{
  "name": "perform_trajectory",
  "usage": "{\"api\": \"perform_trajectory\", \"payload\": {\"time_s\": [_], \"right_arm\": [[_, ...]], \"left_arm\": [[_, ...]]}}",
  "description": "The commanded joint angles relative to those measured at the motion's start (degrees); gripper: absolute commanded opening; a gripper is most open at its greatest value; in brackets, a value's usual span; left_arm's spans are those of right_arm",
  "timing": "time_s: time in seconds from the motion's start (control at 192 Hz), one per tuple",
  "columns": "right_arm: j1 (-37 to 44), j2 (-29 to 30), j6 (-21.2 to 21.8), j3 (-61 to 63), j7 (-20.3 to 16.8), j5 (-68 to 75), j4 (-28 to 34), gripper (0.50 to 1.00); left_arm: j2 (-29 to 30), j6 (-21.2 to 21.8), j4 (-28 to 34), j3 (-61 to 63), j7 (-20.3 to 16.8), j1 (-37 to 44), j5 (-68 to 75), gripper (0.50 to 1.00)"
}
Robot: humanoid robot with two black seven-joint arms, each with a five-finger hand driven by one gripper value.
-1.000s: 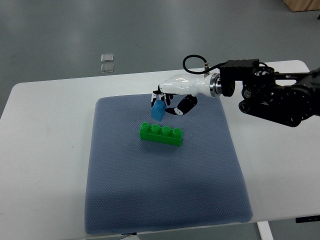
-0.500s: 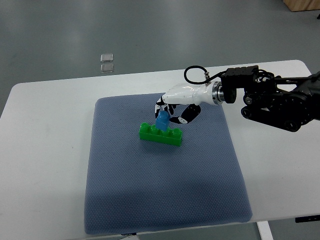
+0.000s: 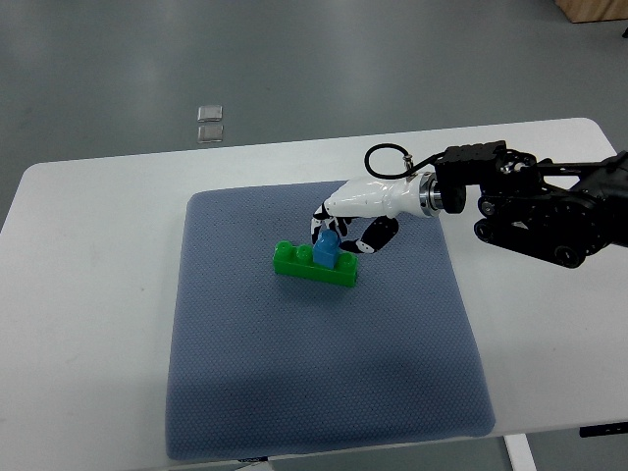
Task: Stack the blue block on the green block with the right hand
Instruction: 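Lower the blue block and press it onto the green block's studs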
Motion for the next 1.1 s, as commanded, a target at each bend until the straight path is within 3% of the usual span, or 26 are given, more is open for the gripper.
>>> {"api": "perform_trajectory", "payload": {"time_s": [0.0,0.932,1.093], "right_arm": [[-0.1,0.3,0.0,0.0,0.0,-0.1,-0.1,0.500],[-1.8,2.6,-1.8,0.1,-0.3,-2.6,-2.9,0.500],[-1.6,2.3,-1.8,0.3,-0.5,-2.6,-2.8,0.560]], "left_arm": [[0.0,0.0,0.0,0.0,0.0,0.0,0.0,1.000],[0.0,0.0,0.0,0.0,0.0,0.0,0.0,1.000],[0.0,0.0,0.1,0.0,0.0,0.0,0.0,1.000]]}}
